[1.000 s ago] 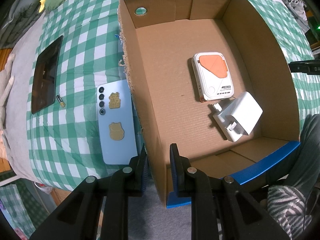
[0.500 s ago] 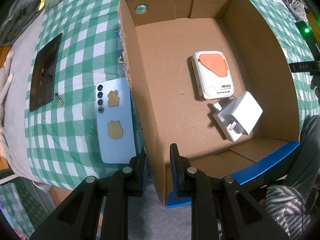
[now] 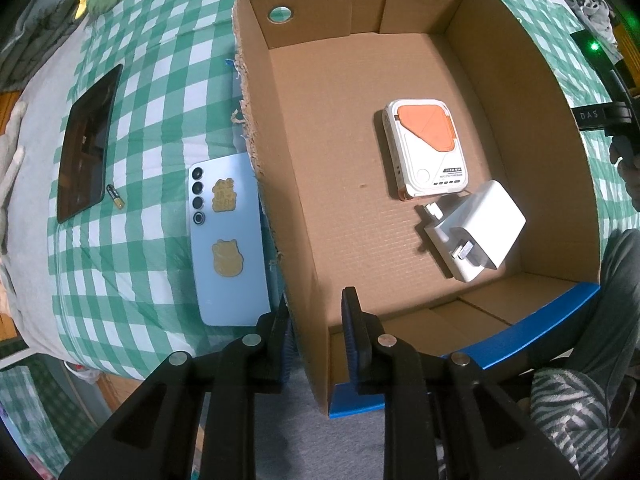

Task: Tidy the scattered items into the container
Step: 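Lower the right gripper around the black plug charger and close it, then lift the black plug charger with the right gripper over the box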

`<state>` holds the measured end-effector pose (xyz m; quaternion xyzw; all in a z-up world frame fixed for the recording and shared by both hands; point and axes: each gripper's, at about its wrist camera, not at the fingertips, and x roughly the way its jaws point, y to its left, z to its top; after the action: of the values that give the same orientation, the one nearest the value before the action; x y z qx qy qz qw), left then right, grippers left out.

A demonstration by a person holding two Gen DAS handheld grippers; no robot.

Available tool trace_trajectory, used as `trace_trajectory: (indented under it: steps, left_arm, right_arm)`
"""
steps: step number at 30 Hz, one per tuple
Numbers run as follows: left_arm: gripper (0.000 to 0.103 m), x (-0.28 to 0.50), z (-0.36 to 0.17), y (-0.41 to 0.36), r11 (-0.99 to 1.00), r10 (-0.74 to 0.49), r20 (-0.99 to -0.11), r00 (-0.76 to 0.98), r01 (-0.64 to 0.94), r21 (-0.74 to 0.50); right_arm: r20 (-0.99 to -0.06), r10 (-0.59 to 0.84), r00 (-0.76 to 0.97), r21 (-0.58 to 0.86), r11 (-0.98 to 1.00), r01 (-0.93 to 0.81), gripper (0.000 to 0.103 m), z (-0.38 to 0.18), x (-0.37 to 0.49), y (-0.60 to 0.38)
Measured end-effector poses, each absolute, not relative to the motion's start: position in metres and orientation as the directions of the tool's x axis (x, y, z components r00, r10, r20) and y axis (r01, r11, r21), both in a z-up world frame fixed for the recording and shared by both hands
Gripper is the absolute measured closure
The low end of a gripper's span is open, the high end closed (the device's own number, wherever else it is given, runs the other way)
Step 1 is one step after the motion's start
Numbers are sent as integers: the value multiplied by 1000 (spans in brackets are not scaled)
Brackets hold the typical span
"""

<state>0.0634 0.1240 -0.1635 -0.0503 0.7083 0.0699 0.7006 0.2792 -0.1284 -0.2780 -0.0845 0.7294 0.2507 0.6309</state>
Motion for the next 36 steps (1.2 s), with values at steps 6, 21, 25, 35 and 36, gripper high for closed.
trace_trajectory:
  steps: [6, 21, 25, 35, 36]
  left_arm:
    - [82, 64, -163, 124, 985, 28, -1000, -13, -169, 30]
    - [80, 67, -163, 124, 985, 31, -999, -12, -171, 33]
    - [79, 67, -163, 123, 985, 32, -999, -11, -170, 33]
    - [79, 67, -163, 122, 985, 28, -1000, -9, -172, 29]
    - [79, 67, -164, 122, 985, 29, -1000, -9, -171, 31]
  right_arm:
    - [-980, 147, -138, 197, 846, -496, 56, -268, 271, -119]
    - [-993, 55, -108, 108, 808, -580, 63, -264, 251, -104]
    - [-993, 15, -115, 81, 796, -600, 62, -268, 252, -88]
    - [-997, -15, -81, 38, 790, -612, 66, -278, 231, -73]
    - [-997, -20, -81, 34, 788, -615, 66, -277, 228, -72]
